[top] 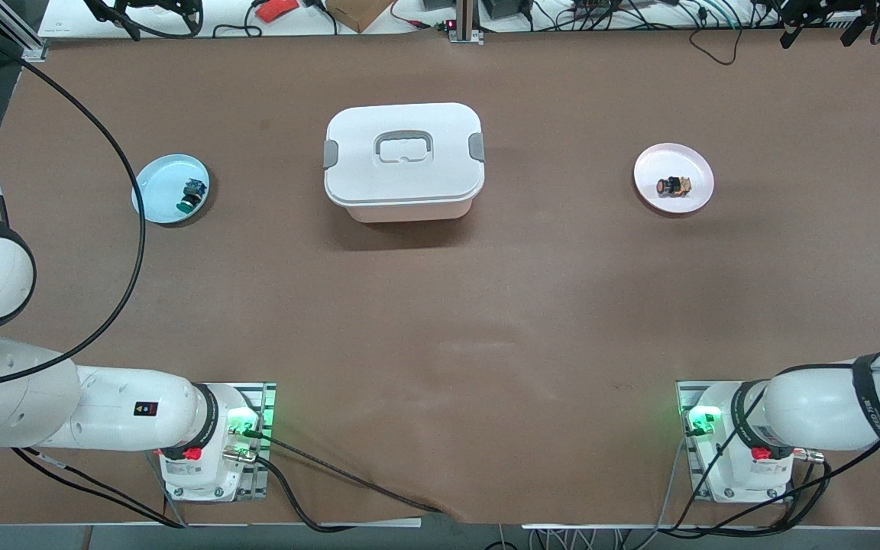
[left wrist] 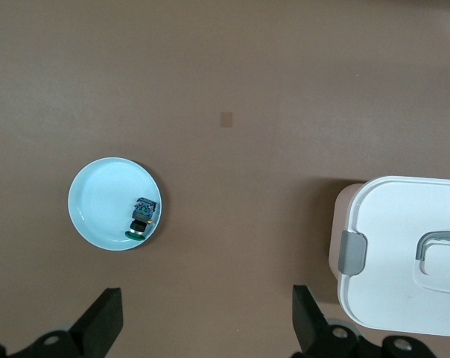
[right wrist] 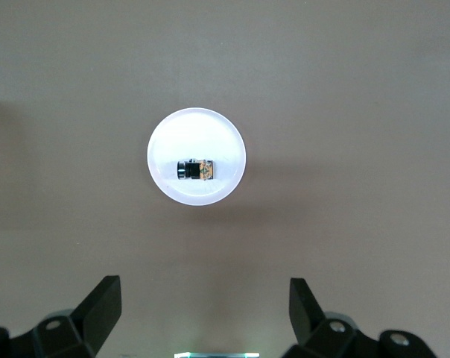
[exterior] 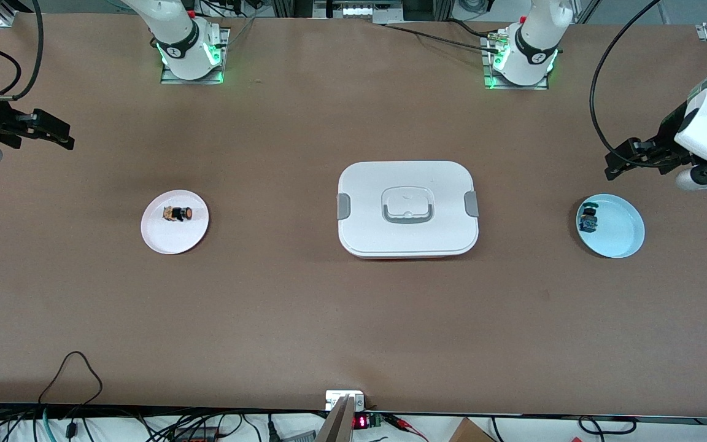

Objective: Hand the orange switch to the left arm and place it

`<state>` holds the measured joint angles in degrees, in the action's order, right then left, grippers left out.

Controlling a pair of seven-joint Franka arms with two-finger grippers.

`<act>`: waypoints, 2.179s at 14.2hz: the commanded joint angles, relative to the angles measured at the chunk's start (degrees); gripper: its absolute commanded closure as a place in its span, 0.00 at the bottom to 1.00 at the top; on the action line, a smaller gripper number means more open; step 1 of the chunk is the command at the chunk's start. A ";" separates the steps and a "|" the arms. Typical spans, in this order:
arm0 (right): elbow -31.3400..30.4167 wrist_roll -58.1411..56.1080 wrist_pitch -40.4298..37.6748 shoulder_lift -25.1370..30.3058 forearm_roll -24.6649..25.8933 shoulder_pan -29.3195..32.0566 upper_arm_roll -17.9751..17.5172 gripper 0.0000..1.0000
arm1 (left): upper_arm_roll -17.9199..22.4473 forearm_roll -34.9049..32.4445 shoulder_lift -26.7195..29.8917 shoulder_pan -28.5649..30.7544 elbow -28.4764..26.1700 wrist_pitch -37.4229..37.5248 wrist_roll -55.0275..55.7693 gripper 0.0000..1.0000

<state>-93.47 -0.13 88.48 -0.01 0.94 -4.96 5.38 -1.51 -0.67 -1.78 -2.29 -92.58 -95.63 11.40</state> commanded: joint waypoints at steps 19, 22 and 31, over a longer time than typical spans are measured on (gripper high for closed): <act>1.01 0.92 1.43 -7.72 -0.76 -1.55 -0.11 0.00 | -0.08 -0.65 -0.94 0.18 1.79 0.53 -0.59 0.00; 1.01 0.66 5.73 -9.74 -0.76 -1.98 -0.11 0.00 | -0.08 -0.65 -0.94 0.18 1.79 0.53 -0.59 0.00; 0.83 0.66 11.01 -15.63 -0.68 -2.60 -0.11 0.00 | -0.08 -0.65 -0.94 0.18 1.79 0.53 -0.59 0.00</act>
<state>-93.52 0.00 98.59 -13.93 0.86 -7.17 5.26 -1.50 -0.67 -1.90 -2.27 -92.47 -95.63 11.40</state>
